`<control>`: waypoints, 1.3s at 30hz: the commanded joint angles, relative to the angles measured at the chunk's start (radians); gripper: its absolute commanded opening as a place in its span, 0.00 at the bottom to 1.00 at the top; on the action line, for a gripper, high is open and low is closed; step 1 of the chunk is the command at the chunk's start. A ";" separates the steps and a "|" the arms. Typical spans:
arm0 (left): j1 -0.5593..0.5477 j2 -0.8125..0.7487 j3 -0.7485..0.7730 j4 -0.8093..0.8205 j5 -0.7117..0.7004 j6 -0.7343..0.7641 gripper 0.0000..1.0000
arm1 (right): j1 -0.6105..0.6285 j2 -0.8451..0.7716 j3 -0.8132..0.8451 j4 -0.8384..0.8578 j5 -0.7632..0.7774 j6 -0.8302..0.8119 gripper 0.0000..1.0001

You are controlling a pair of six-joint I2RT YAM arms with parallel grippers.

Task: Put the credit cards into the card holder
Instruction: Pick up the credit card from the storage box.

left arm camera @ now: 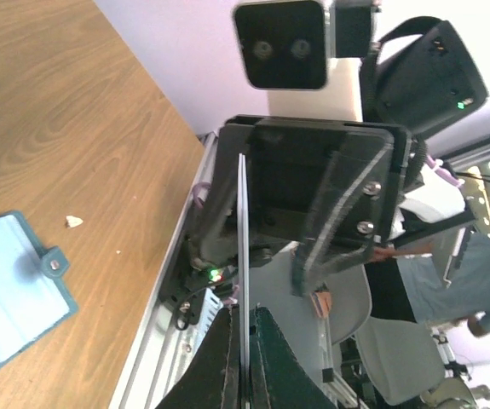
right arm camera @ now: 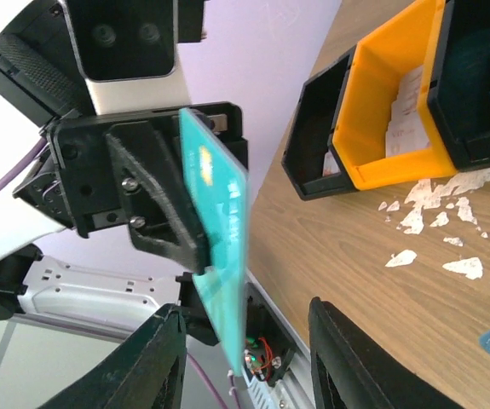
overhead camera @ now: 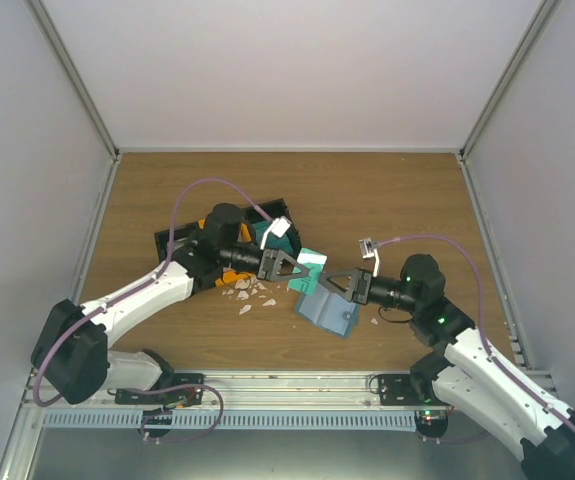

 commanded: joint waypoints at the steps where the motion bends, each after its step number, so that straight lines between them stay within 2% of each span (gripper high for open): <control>1: 0.013 -0.040 0.039 0.053 0.087 -0.037 0.00 | 0.006 0.006 0.016 0.006 0.030 -0.042 0.40; 7: 0.013 -0.046 0.054 0.065 0.128 -0.059 0.00 | 0.005 0.056 0.043 0.037 0.002 -0.088 0.36; 16: 0.016 -0.048 0.067 0.071 0.150 -0.068 0.00 | 0.006 0.051 0.047 0.059 -0.030 -0.125 0.37; 23: 0.016 -0.048 0.076 0.065 0.209 -0.049 0.00 | 0.006 0.087 0.053 0.189 -0.036 -0.080 0.30; 32: 0.015 -0.055 0.093 0.043 0.247 -0.041 0.05 | 0.029 0.200 0.067 0.321 -0.054 -0.055 0.20; 39: 0.013 -0.050 0.102 0.029 0.258 -0.031 0.08 | 0.054 0.250 0.091 0.351 -0.040 -0.049 0.16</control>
